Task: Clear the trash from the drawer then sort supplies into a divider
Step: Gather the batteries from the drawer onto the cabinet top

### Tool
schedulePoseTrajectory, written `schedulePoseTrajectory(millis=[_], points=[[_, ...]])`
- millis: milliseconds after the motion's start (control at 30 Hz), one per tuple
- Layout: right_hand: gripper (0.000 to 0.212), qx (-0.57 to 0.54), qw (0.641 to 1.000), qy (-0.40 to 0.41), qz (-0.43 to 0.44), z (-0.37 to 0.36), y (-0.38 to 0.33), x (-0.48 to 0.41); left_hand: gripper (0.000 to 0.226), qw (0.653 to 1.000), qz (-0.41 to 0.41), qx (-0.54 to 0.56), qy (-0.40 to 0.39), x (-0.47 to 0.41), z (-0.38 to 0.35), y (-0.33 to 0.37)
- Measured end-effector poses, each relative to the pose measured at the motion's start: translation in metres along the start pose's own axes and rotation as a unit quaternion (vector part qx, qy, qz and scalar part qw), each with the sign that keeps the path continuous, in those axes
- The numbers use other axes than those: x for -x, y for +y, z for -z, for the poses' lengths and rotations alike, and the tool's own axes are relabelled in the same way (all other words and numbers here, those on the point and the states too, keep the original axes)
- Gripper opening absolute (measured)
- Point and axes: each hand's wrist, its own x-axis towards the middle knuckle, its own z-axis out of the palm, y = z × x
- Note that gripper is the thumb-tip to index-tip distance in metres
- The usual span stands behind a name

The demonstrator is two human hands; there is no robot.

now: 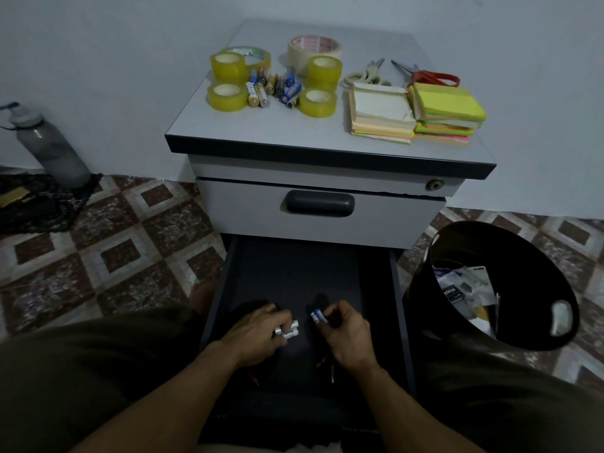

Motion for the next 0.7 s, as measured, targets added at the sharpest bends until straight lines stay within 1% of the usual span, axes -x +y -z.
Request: schedulePoseTrajectory(millis=[133,200,267,333,433,600,700], points=[[0.018,-0.003,1.0,0.012,-0.009,0.0,0.001,0.0,0.011,1.0,-0.017,-0.015,-0.013,0.001,-0.001,0.005],[0.017,-0.009,1.0,0.02,-0.014,0.0,0.002,0.0,0.01,1.0,-0.02,-0.004,-0.004,0.003,0.0,0.006],[0.018,-0.015,0.999,0.03,-0.016,0.0,0.001,0.0,0.013,1.0,-0.007,0.022,0.007,0.005,0.001,0.004],[0.018,-0.03,0.999,0.038,-0.019,0.0,0.002,0.0,0.016,0.997,0.015,0.069,0.024,0.007,0.001,-0.001],[0.018,-0.042,0.998,0.036,-0.022,0.0,0.001,0.001,0.012,0.989,0.044,0.131,0.055,0.012,0.004,0.0],[0.017,-0.048,0.998,0.029,-0.009,0.005,-0.007,0.008,0.014,0.972,0.066,0.19,0.118,0.019,0.011,0.014],[0.017,-0.057,0.998,0.024,0.009,0.012,-0.02,0.014,0.013,0.962,0.064,0.216,0.154,0.026,0.024,0.029]])
